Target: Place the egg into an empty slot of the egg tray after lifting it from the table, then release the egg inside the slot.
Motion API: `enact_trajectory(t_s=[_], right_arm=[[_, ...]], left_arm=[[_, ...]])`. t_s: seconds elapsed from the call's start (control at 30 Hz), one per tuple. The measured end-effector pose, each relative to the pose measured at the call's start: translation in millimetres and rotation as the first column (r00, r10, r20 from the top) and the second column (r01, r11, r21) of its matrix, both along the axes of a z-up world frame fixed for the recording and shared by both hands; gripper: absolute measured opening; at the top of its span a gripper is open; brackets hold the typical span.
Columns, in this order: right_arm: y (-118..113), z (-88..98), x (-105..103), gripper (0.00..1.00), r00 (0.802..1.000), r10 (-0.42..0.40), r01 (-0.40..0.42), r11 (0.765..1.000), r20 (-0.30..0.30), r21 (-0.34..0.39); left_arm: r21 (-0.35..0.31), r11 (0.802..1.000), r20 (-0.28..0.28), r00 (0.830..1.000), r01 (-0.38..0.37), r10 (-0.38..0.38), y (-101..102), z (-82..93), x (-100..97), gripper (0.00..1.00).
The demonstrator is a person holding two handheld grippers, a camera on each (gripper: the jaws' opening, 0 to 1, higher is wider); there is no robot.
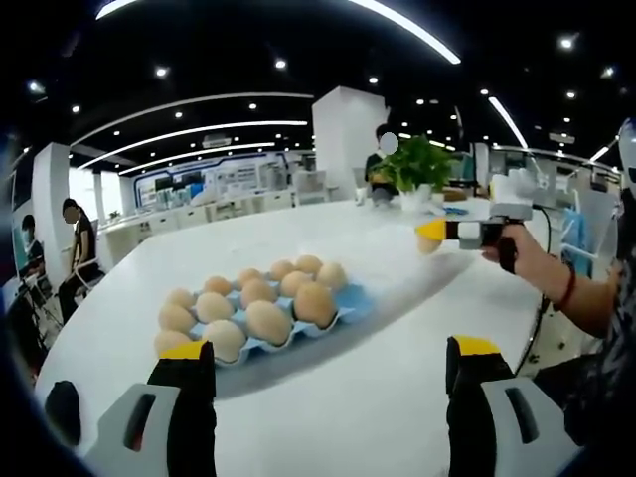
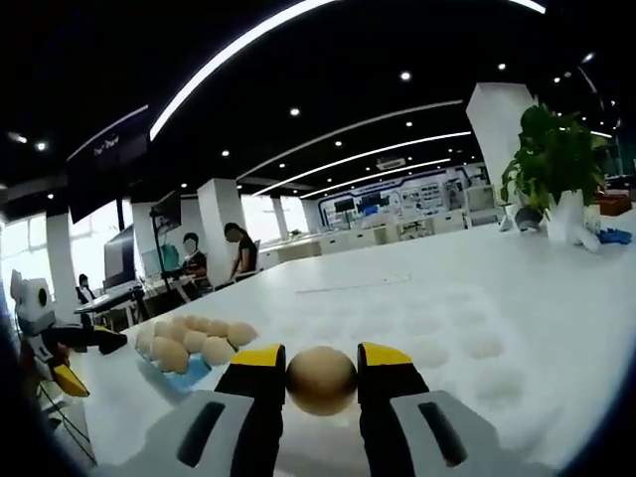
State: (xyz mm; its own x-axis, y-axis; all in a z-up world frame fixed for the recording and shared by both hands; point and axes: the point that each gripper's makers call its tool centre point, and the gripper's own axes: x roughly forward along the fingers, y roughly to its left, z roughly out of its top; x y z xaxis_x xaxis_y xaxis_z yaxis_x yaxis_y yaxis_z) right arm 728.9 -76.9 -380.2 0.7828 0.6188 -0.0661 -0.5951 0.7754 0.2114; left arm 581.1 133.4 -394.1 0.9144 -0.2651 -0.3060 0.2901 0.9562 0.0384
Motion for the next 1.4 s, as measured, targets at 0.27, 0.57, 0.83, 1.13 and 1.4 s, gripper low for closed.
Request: enact_trajectory(t_s=[0.27,0.57,0.83,1.13,1.4], right_arm=[[28,0.8,-8,0.29,0.997,0.072,-0.072,0.997,0.007,-0.02],[53,-0.2,-16,0.29,0.992,0.126,-0.126,0.991,0.014,-0.033],[80,0.0,-24,0.29,0.983,0.18,-0.18,0.983,0.02,-0.038],[106,0.8,-30,0.29,0.972,0.233,-0.232,0.972,0.019,-0.041],[126,0.8,-40,0.29,0.963,0.267,-0.264,0.962,0.046,-0.074]], left_arm=[[0.001,1.0,0.005,1.0,-0.004,0.004,3,1.4,-1.6,0.98],[0.002,1.0,-0.004,1.0,-0.006,0.006,5,-2.7,-3.9,0.98],[-0.001,1.0,-0.007,1.0,-0.017,0.017,10,-4.3,-5.3,0.98],[-0.002,0.999,-0.012,0.999,-0.032,0.032,17,-6.4,-7.4,0.98],[-0.007,0.999,-0.014,0.999,-0.032,0.032,19,-8.2,-6.4,0.98]])
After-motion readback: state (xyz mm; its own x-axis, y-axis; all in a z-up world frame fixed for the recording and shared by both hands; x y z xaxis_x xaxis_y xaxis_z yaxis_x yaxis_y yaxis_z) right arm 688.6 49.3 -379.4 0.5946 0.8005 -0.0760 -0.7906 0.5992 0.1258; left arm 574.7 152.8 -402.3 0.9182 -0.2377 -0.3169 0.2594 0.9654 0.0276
